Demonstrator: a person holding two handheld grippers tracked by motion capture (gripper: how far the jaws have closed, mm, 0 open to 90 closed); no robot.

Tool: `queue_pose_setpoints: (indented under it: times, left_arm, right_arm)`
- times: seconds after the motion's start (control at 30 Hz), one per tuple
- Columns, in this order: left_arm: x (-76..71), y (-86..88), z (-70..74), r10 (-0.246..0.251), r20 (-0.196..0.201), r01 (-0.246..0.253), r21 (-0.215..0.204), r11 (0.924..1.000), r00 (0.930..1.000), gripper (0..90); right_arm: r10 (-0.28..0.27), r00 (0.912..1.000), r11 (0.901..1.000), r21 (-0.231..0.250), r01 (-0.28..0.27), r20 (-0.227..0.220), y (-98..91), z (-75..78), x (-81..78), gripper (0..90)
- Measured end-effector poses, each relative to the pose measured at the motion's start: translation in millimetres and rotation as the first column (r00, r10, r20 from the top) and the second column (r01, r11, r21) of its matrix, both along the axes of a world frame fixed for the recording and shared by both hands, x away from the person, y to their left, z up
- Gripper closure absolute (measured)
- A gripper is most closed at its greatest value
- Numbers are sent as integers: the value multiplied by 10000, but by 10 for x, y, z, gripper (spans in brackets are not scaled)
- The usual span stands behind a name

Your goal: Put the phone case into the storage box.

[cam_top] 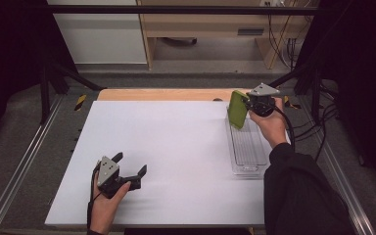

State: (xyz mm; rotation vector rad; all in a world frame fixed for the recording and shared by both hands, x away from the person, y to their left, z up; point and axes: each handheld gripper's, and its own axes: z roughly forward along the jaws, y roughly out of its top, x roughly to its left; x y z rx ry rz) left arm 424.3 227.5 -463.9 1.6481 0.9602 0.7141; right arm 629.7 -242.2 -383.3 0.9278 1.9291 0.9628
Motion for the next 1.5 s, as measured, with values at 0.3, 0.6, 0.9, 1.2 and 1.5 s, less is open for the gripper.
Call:
queue_pose_setpoints:
  times: [0.3, 0.6, 0.9, 1.2, 1.5]
  left_arm:
    - [0, 2, -1, 23, -28, -23, -31, 10000, 10000, 16]
    - [-1, 8, 0, 88, -37, -88, -10, 10000, 10000, 16]
    - [-1, 7, -1, 67, -57, -67, -24, 10000, 10000, 16]
    - [0, 5, -1, 52, -58, -52, -20, 10000, 10000, 16]
    - [1, 2, -2, 42, -64, -42, -11, 10000, 10000, 16]
  right_arm:
    - [-281, 9995, 9996, 52, 281, 105, 24, -14, 29, 720]
    - [-537, 9985, 9985, 140, 536, 114, 32, -26, 58, 697]
    - [-812, 9967, 9962, 318, 809, 82, 42, -40, 90, 665]
    - [-1197, 9928, 9901, 744, 1192, 26, 45, -65, 129, 636]
    - [-1392, 9903, 9873, 782, 1386, 28, 71, -73, 155, 612]
